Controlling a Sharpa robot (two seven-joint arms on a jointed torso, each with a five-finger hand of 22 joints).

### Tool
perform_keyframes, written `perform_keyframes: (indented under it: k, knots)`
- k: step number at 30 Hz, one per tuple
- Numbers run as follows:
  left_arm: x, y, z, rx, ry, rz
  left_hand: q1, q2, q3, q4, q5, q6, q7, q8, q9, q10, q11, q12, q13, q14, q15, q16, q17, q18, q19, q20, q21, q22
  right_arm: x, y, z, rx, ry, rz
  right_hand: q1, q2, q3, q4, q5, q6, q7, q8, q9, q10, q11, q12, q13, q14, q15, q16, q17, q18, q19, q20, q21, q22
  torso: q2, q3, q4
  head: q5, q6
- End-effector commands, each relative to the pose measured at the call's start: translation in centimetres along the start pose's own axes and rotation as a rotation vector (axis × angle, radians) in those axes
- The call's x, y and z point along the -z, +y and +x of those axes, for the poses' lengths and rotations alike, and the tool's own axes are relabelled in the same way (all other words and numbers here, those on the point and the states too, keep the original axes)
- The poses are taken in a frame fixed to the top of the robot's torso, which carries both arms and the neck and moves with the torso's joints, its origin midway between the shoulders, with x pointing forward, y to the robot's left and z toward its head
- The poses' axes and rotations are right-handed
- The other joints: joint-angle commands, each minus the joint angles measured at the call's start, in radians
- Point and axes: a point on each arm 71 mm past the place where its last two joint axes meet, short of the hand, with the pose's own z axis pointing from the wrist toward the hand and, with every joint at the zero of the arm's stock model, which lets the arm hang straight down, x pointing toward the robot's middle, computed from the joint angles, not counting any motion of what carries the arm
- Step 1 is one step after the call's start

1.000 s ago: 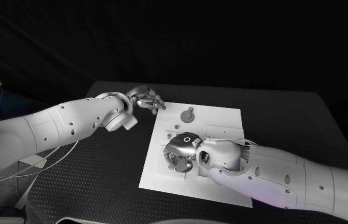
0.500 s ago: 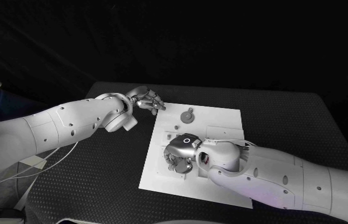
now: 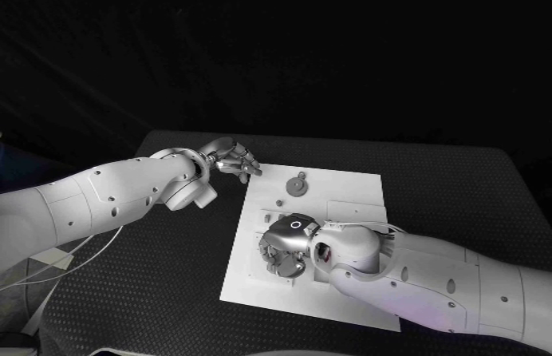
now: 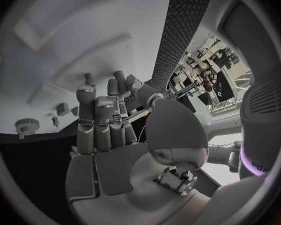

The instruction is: Assemble the parts on the task board

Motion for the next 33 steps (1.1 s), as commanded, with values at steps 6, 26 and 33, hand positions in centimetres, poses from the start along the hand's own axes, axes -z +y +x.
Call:
perform_keyframes:
  k: [6, 26, 33]
  knots:
    - [0.0, -0.2, 0.0, 0.002, 0.006, 0.008, -0.007, 0.004, -0.001, 0.006, 0.002, -0.004, 0.0, 0.001, -0.002, -0.006, -0.003, 0.006, -0.001, 0.008, 0.001, -0.004, 0.002, 0.019, 0.005, 0.002, 0.001, -0.002, 0.0, 0.2, 0.1, -0.024, 0.003, -0.017, -0.022, -0.049, 0.006, 0.017, 0.005, -0.048, 0.021, -0.026, -0.007, -0.048, 0.017, -0.03, -0.003, -0.002, 0.024, -0.004, 0.004, 0.098, 0.0, -0.008, -0.008, 0.016, 0.0, 0.0008, -0.0001, -0.001, 0.0]
    - [0.0, -0.1, -0.1, 0.002, 0.004, 0.006, -0.006, 0.003, -0.001, 0.006, 0.002, -0.004, 0.0, 0.002, -0.002, -0.007, -0.003, 0.007, -0.002, 0.009, 0.0, -0.006, 0.003, 0.019, 0.005, 0.002, 0.001, -0.002, 1.6, -0.5, -0.6, -0.054, -0.124, 0.0, -0.021, -0.071, 0.013, 0.033, 0.005, -0.065, 0.028, -0.033, -0.003, -0.059, 0.022, -0.037, 0.004, 0.013, 0.028, 0.012, 0.012, 0.098, 0.021, -0.019, -0.001, 0.02, 0.0, 0.0017, -0.0006, -0.004, 0.006]
    - [0.0, 0.2, -0.4, 0.0, -0.004, -0.001, -0.006, 0.003, -0.001, 0.006, 0.002, -0.003, -0.001, 0.002, -0.002, -0.007, -0.004, 0.007, -0.002, 0.009, 0.0, -0.006, 0.004, 0.019, 0.005, 0.001, 0.001, -0.002, 3.0, -1.2, -2.2, -0.164, -0.257, 0.011, -0.044, -0.088, 0.012, 0.062, 0.005, -0.075, 0.034, -0.038, -0.003, -0.058, 0.022, -0.037, 0.009, 0.016, 0.028, 0.019, 0.016, 0.098, 0.028, -0.022, 0.004, 0.02, -0.001, 0.0016, -0.003, -0.005, 0.019]
